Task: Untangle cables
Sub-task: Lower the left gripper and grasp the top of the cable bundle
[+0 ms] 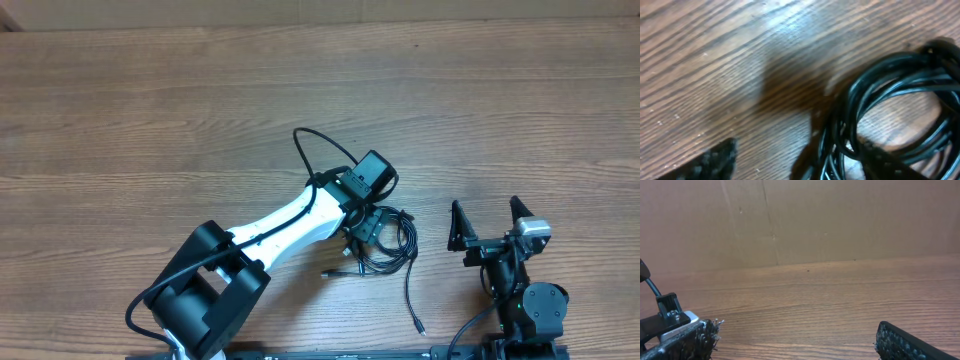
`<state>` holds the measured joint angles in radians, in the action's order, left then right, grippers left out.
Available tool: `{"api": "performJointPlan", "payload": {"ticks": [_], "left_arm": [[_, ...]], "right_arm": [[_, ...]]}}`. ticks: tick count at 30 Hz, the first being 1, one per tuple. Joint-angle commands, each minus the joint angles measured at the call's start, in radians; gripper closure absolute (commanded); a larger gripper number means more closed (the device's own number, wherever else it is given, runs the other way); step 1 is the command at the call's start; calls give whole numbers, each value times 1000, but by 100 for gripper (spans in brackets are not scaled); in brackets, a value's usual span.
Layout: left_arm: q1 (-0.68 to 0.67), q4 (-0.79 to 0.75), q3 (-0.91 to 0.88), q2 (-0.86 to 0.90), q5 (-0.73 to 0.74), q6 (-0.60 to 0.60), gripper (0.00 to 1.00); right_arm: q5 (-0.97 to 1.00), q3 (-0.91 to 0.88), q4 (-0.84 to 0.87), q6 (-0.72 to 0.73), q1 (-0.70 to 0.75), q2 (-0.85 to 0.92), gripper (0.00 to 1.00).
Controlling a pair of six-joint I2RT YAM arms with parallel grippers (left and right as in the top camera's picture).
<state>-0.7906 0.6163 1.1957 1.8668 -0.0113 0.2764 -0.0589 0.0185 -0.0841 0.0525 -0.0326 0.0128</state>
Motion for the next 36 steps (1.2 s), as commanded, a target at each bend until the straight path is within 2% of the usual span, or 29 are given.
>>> {"api": "performJointPlan", "payload": {"ticks": [1, 4, 7, 8, 13, 18, 22, 31, 33, 36], "left_arm": [[-3, -1, 19, 14, -40, 35, 30], [-3, -4, 19, 14, -35, 35, 31], [-3, -18, 19, 14, -10, 35, 23], [-3, -31, 19, 16, 14, 35, 17], [-15, -50, 19, 26, 28, 35, 17], [-18, -53, 19, 37, 30, 39, 32], [-18, -58, 19, 50, 34, 48, 50], [-37, -89, 20, 82, 37, 45, 51], [-43, -89, 20, 83, 33, 45, 57], [-44, -83, 20, 83, 29, 45, 77]], "right_arm": [[13, -10, 2, -2, 0, -10, 0], [13, -10, 2, -2, 0, -10, 0], [13, -10, 2, -2, 0, -10, 0], [13, -10, 2, -2, 0, -10, 0], [13, -10, 2, -2, 0, -10, 0], [13, -10, 2, -2, 0, -10, 0], [13, -10, 2, -2, 0, -10, 0], [13, -10, 2, -2, 0, -10, 0], [13, -10, 2, -2, 0, -10, 0], [13, -10, 2, -2, 0, -10, 0]]}}
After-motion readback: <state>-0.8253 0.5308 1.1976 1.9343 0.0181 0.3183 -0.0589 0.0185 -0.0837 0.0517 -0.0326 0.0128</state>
